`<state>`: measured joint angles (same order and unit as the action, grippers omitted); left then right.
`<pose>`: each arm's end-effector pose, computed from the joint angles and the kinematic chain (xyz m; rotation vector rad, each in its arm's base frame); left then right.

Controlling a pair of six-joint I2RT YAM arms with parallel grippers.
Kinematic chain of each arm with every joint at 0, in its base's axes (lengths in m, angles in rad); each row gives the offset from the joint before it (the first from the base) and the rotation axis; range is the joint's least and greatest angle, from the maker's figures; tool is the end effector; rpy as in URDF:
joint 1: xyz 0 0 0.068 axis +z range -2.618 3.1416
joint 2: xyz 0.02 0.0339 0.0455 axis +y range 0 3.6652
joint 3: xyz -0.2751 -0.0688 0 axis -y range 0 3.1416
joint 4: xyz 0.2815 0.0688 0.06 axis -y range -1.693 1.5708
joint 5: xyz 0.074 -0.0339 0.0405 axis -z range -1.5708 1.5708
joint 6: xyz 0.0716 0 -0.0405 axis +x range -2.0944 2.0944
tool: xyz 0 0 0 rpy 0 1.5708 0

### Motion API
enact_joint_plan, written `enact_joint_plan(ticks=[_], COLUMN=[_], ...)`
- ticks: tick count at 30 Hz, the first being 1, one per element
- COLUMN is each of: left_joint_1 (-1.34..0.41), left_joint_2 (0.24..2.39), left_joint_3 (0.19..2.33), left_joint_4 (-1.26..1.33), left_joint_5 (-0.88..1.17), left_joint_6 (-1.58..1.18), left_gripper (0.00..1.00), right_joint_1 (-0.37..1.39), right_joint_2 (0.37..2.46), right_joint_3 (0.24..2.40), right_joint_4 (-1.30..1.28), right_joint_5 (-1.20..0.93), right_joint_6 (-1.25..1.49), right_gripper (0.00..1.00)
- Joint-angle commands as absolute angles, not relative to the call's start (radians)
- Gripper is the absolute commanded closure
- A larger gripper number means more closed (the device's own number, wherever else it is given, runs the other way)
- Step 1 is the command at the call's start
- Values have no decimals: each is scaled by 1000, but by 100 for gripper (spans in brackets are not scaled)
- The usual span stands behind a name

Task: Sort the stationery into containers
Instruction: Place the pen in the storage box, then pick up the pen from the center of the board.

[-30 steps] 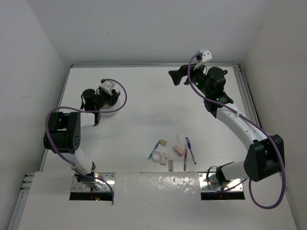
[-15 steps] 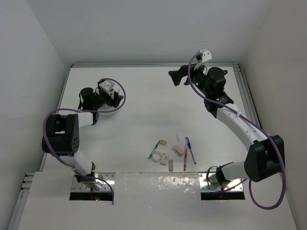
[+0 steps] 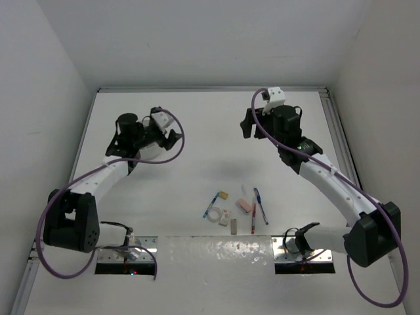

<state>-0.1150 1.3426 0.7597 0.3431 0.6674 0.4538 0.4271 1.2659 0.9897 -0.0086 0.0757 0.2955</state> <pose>0.3449 -0.0845 0.2457 0.9264 1.5108 -0.3580 0.3337 0.1459 0.3160 -0.0703 1.8756 0.4304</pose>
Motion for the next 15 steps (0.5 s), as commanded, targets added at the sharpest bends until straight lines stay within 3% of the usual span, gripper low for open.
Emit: enact_joint_plan(ticks=[1, 4, 8, 11, 12, 15], left_joint_1=[-257, -380, -500, -575, -590, -679], left_joint_2=[1284, 1276, 1262, 1269, 1275, 1318], left_joint_3=[827, 825, 740, 723, 718, 704], left_joint_4=[4, -156, -164, -182, -192, -180], left_joint_5=[606, 563, 548, 528, 526, 488], left_joint_6=[551, 485, 414, 393, 390, 361], left_gripper=[35, 38, 39, 39, 38, 38], right_joint_1=[448, 474, 531, 577, 584, 604], right_joint_2=[1209, 1154, 1115, 1137, 1143, 1149], right_joint_3=[942, 873, 790, 761, 750, 703], right_joint_4=[-208, -281, -327, -373, -383, -381], right_joint_5=[274, 333, 406, 373, 358, 299], right_joint_6=[389, 487, 540, 508, 503, 511], right_gripper=[27, 29, 38, 51, 62, 67])
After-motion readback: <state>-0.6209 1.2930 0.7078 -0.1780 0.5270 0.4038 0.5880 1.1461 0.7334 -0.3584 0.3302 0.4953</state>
